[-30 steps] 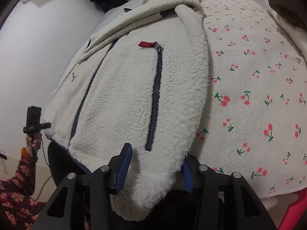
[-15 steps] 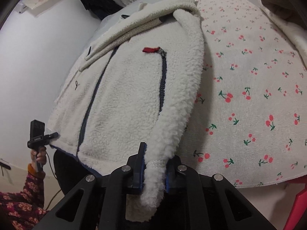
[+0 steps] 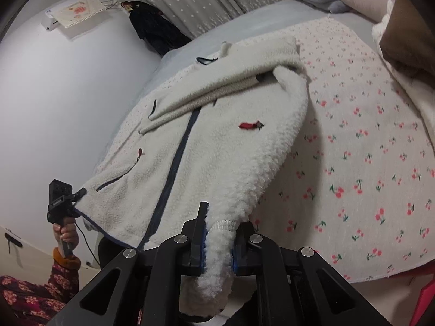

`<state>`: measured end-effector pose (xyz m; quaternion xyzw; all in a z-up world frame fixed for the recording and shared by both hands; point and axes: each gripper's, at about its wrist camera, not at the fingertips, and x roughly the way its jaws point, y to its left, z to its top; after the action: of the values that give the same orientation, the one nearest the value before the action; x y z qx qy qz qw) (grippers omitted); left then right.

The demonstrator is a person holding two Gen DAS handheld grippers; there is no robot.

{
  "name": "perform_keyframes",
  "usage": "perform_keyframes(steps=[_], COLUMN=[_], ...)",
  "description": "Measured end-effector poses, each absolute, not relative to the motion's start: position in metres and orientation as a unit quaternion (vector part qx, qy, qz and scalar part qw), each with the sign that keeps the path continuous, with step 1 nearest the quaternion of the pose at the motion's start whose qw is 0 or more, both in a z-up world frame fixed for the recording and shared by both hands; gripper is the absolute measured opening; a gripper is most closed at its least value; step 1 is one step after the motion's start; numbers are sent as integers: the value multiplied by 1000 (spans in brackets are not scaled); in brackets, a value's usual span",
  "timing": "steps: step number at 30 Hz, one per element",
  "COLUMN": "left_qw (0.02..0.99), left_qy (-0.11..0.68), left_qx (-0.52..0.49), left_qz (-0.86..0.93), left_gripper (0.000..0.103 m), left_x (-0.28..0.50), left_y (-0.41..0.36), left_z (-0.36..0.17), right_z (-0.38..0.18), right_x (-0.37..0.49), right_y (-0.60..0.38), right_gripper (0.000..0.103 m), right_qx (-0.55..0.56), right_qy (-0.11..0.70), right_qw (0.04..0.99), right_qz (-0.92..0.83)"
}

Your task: Fold large clothes

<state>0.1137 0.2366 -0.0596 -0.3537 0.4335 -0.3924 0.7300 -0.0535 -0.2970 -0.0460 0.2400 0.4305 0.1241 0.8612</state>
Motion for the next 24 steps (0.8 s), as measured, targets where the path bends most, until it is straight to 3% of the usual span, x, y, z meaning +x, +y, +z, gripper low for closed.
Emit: perform_keyframes(steps=[11,24], left_qw=[756,810], left_qy=[361,326], left_qx=[-363,-360], left_qz=[-408,-330], left_gripper=[13,13], left_x=[181,355], left_y=[231,206], left_z=[-8,28], right_z=[5,38], right_x=[-6,166], right_y=[-327,-383], right_gripper=[12,12], right_qx=[273,322], right_qy=[345,290], right_qw=[889,897], right_qz=[124,90])
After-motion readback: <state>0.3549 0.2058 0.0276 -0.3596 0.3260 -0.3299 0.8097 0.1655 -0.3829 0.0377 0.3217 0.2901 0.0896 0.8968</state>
